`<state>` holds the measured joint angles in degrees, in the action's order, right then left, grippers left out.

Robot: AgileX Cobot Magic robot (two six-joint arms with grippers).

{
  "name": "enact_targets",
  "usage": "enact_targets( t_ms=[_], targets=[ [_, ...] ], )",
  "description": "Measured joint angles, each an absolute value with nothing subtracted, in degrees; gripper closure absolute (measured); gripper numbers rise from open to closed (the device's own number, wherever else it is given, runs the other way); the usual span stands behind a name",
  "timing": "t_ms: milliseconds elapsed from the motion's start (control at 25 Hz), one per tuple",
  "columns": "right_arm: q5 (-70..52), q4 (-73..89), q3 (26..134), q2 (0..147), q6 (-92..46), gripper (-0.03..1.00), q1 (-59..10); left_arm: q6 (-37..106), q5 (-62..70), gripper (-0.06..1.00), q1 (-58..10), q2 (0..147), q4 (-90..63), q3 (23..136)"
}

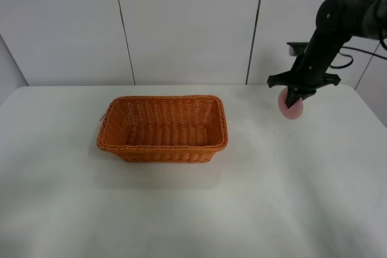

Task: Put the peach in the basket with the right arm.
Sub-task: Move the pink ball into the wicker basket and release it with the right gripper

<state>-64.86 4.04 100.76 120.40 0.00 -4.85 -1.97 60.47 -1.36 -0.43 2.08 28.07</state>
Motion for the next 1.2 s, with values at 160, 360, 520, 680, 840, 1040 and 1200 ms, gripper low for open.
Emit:
enact_targets(
  t_ms=[160, 360, 520, 680, 840, 1040, 1200],
  targets=[
    [-69.1, 1.9, 107.7, 119.7, 0.0, 0.97, -4.9, -2.0, 60.5, -0.05, -1.4, -0.4, 2.1, 28.1],
    [-69.5, 2.3, 109.9, 119.6, 0.0, 0.97, -4.9, -2.0, 60.5, -0.05, -1.4, -0.4, 2.1, 28.1],
    [-69.7, 2.6, 110.0, 119.6, 0.0, 0.97, -6.4, -2.0, 60.5, -0.05, -1.4, -0.4, 2.1, 28.1],
    [-70.0, 3.6, 112.1, 119.6, 0.0, 0.97, -12.1, -2.0, 60.5, -0.05, -1.4, -0.4, 2.1, 28.1],
    [-70.0, 4.9, 117.2, 119.6, 1.2, 0.97, -20.2, -2.0, 60.5, -0.05, -1.4, -0.4, 2.1, 28.1],
    [-69.8, 4.3, 120.2, 119.6, 2.1, 0.97, -28.9, -2.0, 60.5, -0.05, -1.4, -0.4, 2.1, 28.1],
    [-69.7, 3.7, 120.2, 119.7, 2.5, 0.97, -34.0, -2.0, 60.5, -0.05, -1.4, -0.4, 2.1, 28.1]
  ],
)
